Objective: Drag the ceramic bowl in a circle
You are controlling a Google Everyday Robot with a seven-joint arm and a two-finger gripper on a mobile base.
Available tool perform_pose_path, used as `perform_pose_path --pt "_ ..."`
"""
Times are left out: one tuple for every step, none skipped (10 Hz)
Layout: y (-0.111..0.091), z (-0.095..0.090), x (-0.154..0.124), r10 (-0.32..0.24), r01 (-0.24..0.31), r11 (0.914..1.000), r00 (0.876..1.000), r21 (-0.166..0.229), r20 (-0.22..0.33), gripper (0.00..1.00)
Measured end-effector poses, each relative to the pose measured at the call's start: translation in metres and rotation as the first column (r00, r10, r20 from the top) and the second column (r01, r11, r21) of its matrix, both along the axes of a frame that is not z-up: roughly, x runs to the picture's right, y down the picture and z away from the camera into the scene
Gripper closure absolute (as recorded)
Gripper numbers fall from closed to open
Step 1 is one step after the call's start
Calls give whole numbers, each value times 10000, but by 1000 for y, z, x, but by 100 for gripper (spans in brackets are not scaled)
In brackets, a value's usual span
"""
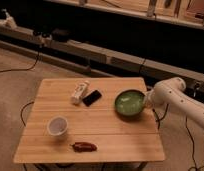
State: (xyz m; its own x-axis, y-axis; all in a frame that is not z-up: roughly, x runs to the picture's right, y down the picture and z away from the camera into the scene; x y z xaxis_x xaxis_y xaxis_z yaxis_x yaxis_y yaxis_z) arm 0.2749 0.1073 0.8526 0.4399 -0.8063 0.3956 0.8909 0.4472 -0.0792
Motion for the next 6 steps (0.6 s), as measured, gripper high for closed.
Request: perform_pose_path --pt "-1 3 -13 -191 191 9998 9997 -8 165 89" --pt "2 7 -30 -471 474 9989 9982 -70 364 89" --pt "8 10 -44 -675 684 9976 9962 -141 542 89" --pt "10 12 -50 -736 748 9970 9953 -174 631 89" --pt "10 12 -48 -749 760 9970 9954 -170 603 89" --pt "11 11 -46 -726 736 9971 9957 -165 577 89"
